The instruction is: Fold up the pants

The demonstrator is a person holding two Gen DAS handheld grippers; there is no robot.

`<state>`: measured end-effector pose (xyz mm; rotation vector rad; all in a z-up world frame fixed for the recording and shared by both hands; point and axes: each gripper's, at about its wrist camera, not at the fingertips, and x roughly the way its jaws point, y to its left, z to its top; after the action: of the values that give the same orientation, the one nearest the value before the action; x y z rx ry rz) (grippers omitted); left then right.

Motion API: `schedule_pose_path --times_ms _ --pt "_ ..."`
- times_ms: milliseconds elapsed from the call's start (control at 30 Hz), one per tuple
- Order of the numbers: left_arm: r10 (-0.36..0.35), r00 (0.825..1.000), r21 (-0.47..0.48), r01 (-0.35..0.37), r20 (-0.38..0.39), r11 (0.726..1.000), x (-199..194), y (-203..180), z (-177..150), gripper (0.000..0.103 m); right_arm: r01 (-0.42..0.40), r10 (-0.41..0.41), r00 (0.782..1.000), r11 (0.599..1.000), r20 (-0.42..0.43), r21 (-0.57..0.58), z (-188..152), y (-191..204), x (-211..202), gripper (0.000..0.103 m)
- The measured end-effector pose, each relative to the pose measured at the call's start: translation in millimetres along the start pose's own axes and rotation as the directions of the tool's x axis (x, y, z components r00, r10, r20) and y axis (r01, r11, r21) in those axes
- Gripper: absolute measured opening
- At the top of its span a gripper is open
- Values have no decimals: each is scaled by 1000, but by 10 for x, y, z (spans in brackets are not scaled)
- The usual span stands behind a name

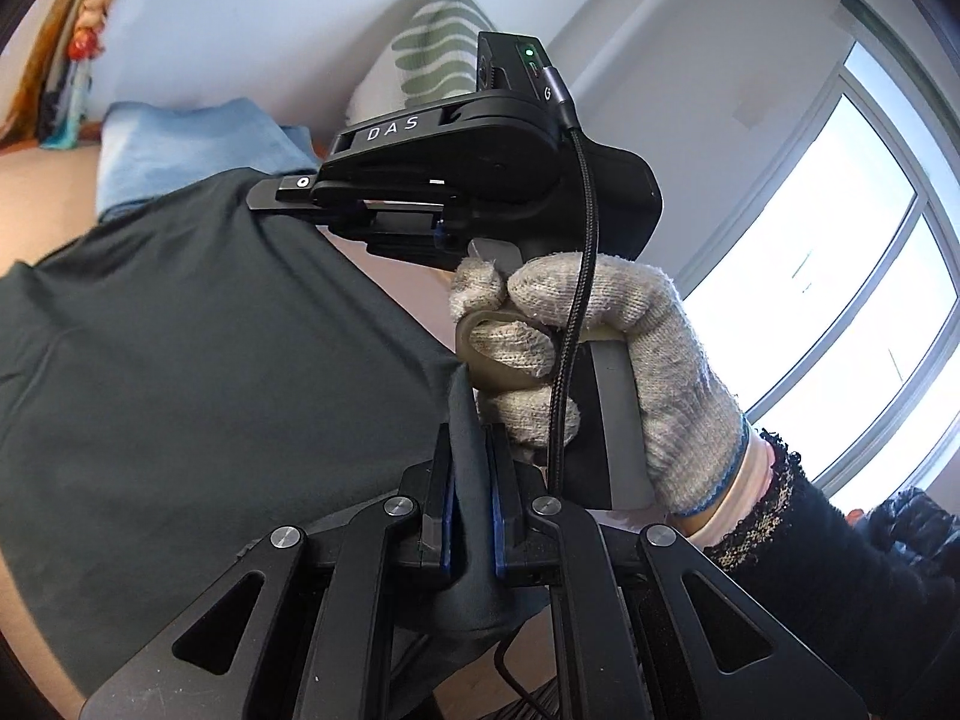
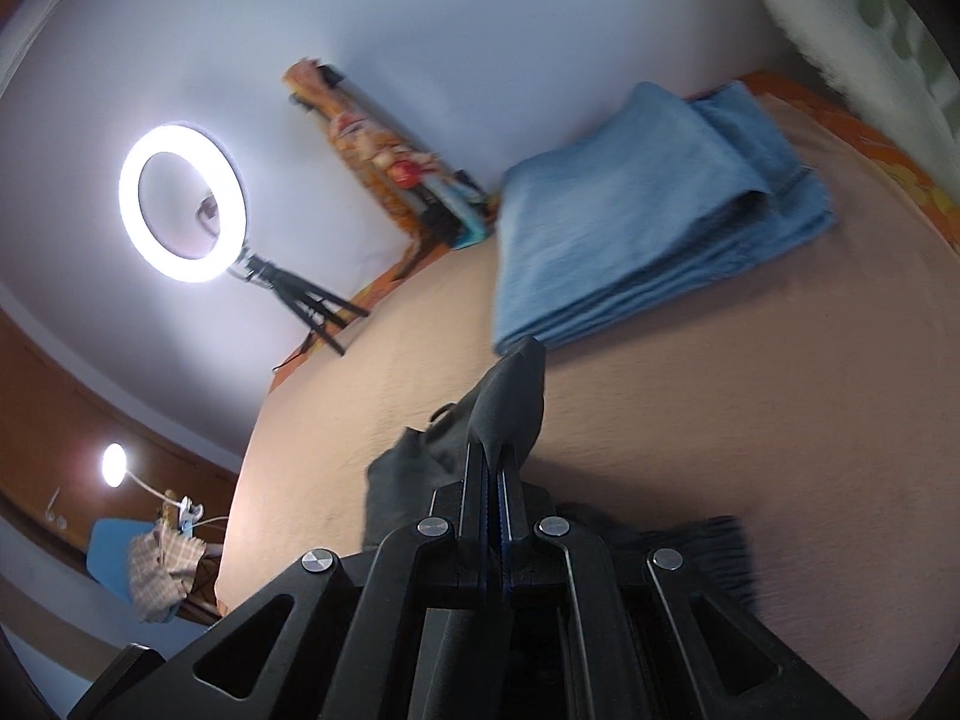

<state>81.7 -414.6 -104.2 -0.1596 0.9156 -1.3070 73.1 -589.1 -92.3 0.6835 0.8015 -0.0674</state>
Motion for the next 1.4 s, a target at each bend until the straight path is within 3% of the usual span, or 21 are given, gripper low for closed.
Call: schedule_pose_path --times_ms 267,500,667,767,933,967,1067,1133,1267,1400 --pt "27 999 -17 -28 -47 999 296 74 -101 7 73 -72 997 997 -42 18 -34 -359 74 0" --pt "-9 997 -37 6 -72 999 557 59 -150 9 119 -119 992 993 -48 3 -56 -432 34 1" --pt "-10 991 -8 9 -132 1000 750 -77 -157 20 156 -156 988 988 -7 -9 -56 -440 -194 22" --pt "-15 989 15 17 -145 1000 737 -166 -176 20 155 -155 988 988 17 8 -79 -488 -361 27" --pt "-23 988 36 29 -152 999 442 -263 -167 24 143 -143 989 990 42 -18 -172 -438 -552 62" --pt "-16 989 52 24 -149 998 320 -289 -153 29 136 -135 990 990 40 -24 -199 -432 -573 69" --pt "-5 991 59 13 -131 998 26 -254 -90 55 106 -105 994 994 24 -39 -283 -412 -581 77" --pt "20 993 70 -12 -115 997 -217 -234 -110 57 91 -92 996 995 -12 -51 -347 -420 -521 86" --pt "100 991 41 -97 -84 994 -611 44 20 58 74 -79 994 996 -82 -56 -504 -514 -461 86" --pt "184 981 -54 -187 -59 981 -830 505 151 62 27 -23 995 999 -99 31 -630 -719 -492 86"
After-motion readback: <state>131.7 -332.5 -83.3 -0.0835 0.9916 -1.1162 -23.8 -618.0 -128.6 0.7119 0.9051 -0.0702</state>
